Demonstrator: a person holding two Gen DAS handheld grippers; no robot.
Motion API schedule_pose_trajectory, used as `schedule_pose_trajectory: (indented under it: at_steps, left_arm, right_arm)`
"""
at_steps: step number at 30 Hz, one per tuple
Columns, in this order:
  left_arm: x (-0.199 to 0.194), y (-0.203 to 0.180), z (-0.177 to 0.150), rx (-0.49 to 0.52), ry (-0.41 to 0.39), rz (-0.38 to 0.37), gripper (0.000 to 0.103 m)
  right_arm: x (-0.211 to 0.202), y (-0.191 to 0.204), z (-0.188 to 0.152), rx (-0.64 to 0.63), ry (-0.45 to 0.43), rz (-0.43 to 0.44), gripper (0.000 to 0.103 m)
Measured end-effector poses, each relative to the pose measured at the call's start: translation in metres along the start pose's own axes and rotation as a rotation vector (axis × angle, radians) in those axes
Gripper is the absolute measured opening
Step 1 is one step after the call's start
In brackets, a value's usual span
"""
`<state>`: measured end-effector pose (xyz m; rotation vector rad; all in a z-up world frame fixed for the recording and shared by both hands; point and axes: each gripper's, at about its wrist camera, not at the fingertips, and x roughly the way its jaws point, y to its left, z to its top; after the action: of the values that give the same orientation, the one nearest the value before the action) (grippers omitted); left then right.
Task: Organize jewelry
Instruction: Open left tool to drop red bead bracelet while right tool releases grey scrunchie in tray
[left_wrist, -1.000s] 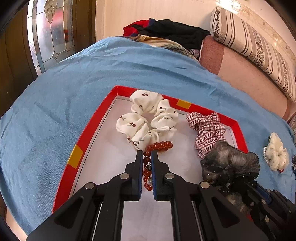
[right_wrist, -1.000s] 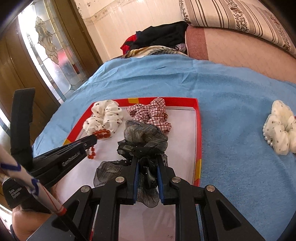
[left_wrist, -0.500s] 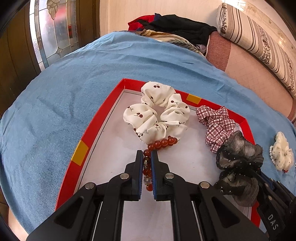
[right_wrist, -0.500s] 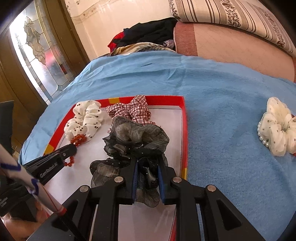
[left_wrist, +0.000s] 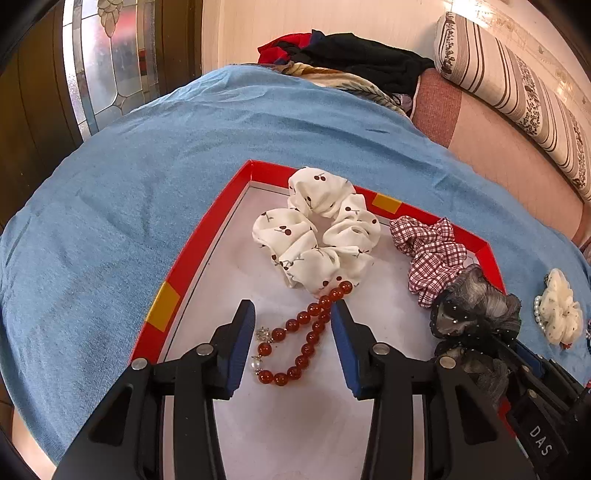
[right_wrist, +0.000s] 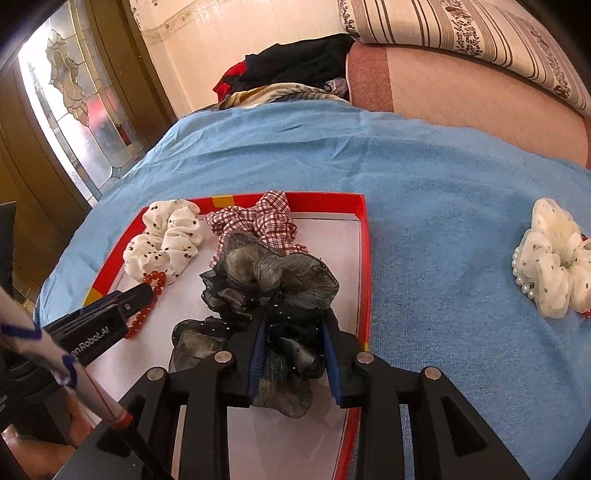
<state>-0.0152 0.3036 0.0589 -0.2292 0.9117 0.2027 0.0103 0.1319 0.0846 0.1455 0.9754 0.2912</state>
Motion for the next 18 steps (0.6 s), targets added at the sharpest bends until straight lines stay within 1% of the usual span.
schedule_pose_trajectory:
  at_steps: [2, 4, 5, 10, 18]
  left_arm:
    - [-0.003, 0.000, 0.001, -0.002, -0.007, -0.006, 0.041]
    - [-0.006, -0.001, 0.001, -0.002, -0.016, -0.012, 0.044]
    - [-0.006, -0.001, 0.001, 0.000, -0.019, -0.013, 0.045]
    - [-0.012, -0.003, 0.004, 0.000, -0.042, -0.030, 0.046]
    - [-0.025, -0.005, 0.007, -0.012, -0.102, -0.056, 0.047]
  right_arm:
    - [-0.003, 0.001, 0.000, -0.001, -0.004, 0.005, 0.040]
    - [-0.006, 0.002, 0.000, -0.005, -0.010, 0.012, 0.050]
    - [-0.008, 0.002, 0.000, -0.005, -0.015, 0.014, 0.051]
    - [-0.018, 0.003, 0.001, -0.007, -0.035, 0.018, 0.053]
    - [-0.044, -0.009, 0.003, 0.023, -0.068, 0.045, 0.054]
